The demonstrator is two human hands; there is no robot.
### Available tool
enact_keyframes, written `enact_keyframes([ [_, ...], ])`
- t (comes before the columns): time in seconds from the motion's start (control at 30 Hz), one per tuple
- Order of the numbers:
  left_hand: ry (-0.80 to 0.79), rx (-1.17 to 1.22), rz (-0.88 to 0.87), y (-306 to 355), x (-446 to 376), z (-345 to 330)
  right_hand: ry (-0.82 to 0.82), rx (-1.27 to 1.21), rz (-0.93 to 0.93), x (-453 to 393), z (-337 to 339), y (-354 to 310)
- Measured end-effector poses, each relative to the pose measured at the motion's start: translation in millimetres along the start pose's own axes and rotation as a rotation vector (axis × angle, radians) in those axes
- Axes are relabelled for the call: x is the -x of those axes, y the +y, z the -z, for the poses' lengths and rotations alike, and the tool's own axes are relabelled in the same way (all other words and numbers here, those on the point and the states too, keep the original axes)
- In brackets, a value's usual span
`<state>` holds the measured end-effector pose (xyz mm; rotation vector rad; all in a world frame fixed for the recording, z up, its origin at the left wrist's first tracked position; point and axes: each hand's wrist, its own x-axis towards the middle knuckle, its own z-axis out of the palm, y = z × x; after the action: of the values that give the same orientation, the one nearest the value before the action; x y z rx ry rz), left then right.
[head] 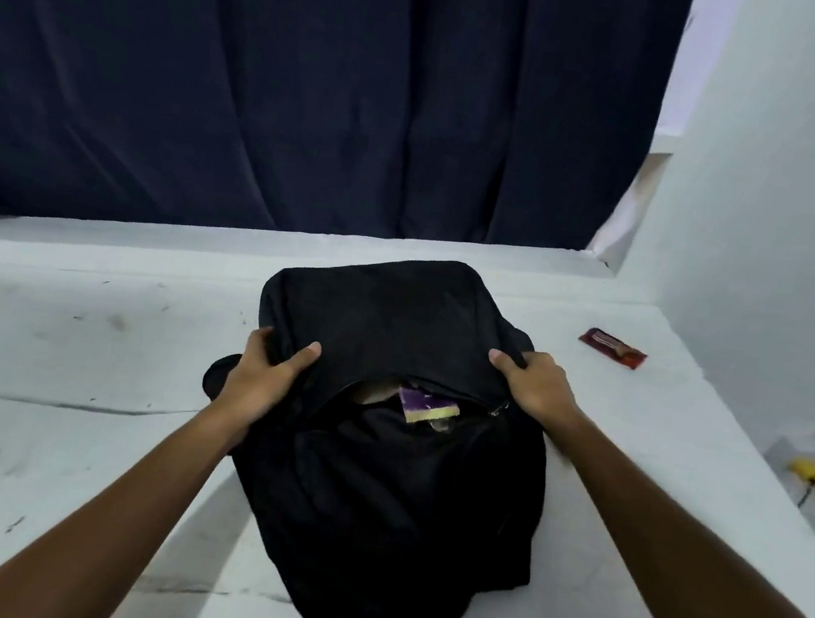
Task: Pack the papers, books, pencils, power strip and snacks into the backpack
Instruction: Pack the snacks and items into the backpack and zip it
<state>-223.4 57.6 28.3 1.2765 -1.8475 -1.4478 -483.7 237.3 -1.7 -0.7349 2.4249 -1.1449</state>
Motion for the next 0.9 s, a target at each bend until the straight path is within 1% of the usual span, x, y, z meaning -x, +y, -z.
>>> enact_keyframes([
  [0.07, 0.033, -0.174, -0.052, 5, -4, -4, 0.034, 0.034, 0.018, 3, 15, 5],
  [0.1, 0.087, -0.264, -0.141, 8, -4, -5, 0.087, 0.058, 0.038, 5, 23, 9],
  [0.13, 0.149, -0.317, -0.278, 13, -1, -4, 0.146, 0.084, 0.066, 5, 29, 14],
  [0.17, 0.188, -0.331, -0.460, 20, 5, -4, 0.181, 0.126, 0.076, 6, 36, 21],
  [0.2, 0.178, -0.338, -0.653, 29, 14, -4, 0.174, 0.180, 0.072, 7, 41, 27],
  [0.23, 0.106, -0.362, -0.822, 39, 23, -5, 0.123, 0.246, 0.058, 8, 44, 33],
  [0.3, -0.125, -0.519, -1.100, 50, 40, -6, -0.057, 0.377, 0.051, 10, 46, 47],
  [0.33, -0.234, -0.661, -1.210, 52, 46, -9, -0.125, 0.446, 0.061, 11, 44, 55],
  [0.37, -0.306, -0.824, -1.285, 51, 49, -12, -0.162, 0.513, 0.074, 14, 42, 61],
  [0.4, -0.330, -0.980, -1.323, 48, 49, -16, -0.157, 0.584, 0.094, 15, 39, 68],
  [0.43, -0.320, -1.107, -1.325, 45, 47, -20, -0.115, 0.664, 0.120, 17, 36, 74],
  [0.5, -0.266, -1.267, -1.248, 42, 46, -25, -0.009, 0.817, 0.158, 22, 31, 81],
  [0.57, -0.234, -1.302, -1.201, 43, 42, -25, 0.057, 0.876, 0.172, 24, 27, 85],
  [0.63, -0.228, -1.256, -1.190, 49, 41, -24, 0.105, 0.832, 0.138, 25, 25, 85],
  [0.67, -0.231, -1.236, -1.177, 55, 41, -23, 0.149, 0.759, 0.107, 26, 26, 85],
  [0.73, -0.253, -1.237, -1.134, 67, 41, -22, 0.261, 0.508, 0.036, 29, 32, 81],
  [0.8, -0.333, -1.247, -1.058, 82, 40, -18, 0.379, 0.258, -0.002, 34, 42, 69],
  [0.83, -0.383, -1.232, -1.019, 90, 37, -15, 0.433, 0.168, 0.012, 38, 48, 59],
  [0.9, -0.482, -1.186, -0.942, 105, 27, -9, 0.488, 0.005, 0.080, 47, 60, 28],
])
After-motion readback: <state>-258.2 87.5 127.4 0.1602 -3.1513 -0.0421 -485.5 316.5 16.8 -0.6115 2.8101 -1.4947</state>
